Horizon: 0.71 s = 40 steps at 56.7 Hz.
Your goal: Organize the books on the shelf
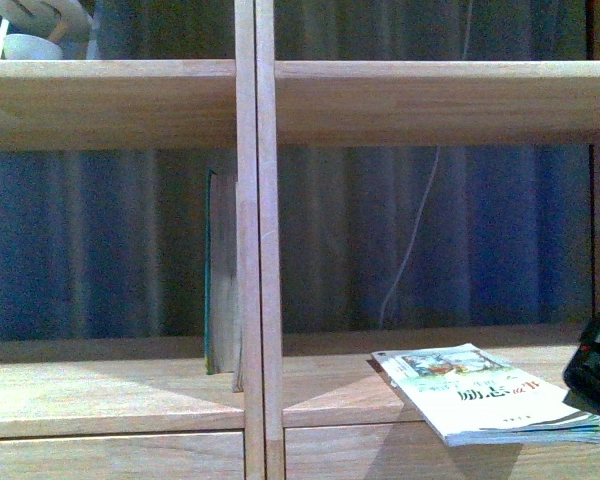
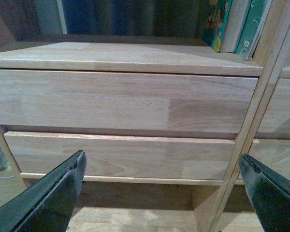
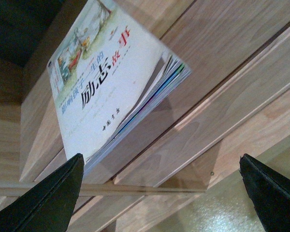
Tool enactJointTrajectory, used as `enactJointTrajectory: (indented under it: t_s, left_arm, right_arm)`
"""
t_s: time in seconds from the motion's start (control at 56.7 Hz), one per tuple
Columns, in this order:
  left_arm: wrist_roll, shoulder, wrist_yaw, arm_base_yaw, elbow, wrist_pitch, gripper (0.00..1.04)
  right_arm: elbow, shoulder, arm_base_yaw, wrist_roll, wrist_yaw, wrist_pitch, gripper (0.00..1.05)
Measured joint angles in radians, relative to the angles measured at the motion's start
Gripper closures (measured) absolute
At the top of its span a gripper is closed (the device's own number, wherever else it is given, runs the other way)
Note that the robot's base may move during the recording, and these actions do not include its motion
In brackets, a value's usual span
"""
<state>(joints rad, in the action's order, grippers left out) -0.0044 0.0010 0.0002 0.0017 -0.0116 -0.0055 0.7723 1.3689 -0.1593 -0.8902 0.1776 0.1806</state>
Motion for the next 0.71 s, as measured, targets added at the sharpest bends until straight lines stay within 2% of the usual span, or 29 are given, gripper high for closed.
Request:
enactJointTrajectory:
  t_s: [0.265, 0.706]
  left_arm:
    - [0.000, 0.000, 0.000, 0.000, 0.000, 0.000, 0.07]
    - [0.000, 0.000, 0.000, 0.000, 0.000, 0.000, 0.07]
  right_arm:
    - [0.115, 0.175, -0.060, -0.156, 0.036, 0.016, 0.07]
    - [0.307, 0.371, -0.064, -0.305, 0.039, 0.020, 0.07]
